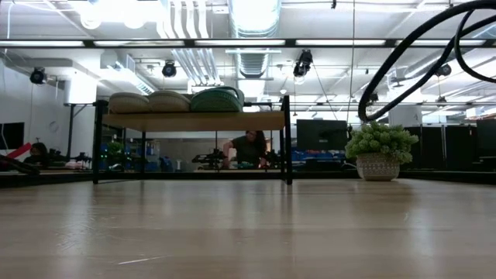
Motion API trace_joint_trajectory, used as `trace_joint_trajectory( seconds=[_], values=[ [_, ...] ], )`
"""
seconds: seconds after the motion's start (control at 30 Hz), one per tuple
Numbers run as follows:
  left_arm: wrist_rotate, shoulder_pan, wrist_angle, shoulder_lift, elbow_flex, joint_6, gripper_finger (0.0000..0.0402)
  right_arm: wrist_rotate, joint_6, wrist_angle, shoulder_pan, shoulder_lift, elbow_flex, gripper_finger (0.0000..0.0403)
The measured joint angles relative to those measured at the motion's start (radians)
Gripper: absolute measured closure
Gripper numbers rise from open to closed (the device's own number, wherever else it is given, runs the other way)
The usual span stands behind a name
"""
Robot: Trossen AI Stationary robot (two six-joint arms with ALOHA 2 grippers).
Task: Pick and place slides into the shelf
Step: Put the green slipper on the shelf
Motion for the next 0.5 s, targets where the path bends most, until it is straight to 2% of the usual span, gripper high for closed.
trace_joint_trajectory(
  seconds=[0.23, 0.5],
  values=[
    [-0.007, -0.004, 0.0, 0.0, 0.0, 0.0, 0.0289, 0.001, -0.008, 0.0, 0.0, 0.001, -0.002, 0.0382],
    [-0.022, -0.011, 0.0, 0.0, 0.0, 0.0, 0.0289, 0.005, -0.008, 0.0, 0.0, 0.001, -0.002, 0.039]
  ],
)
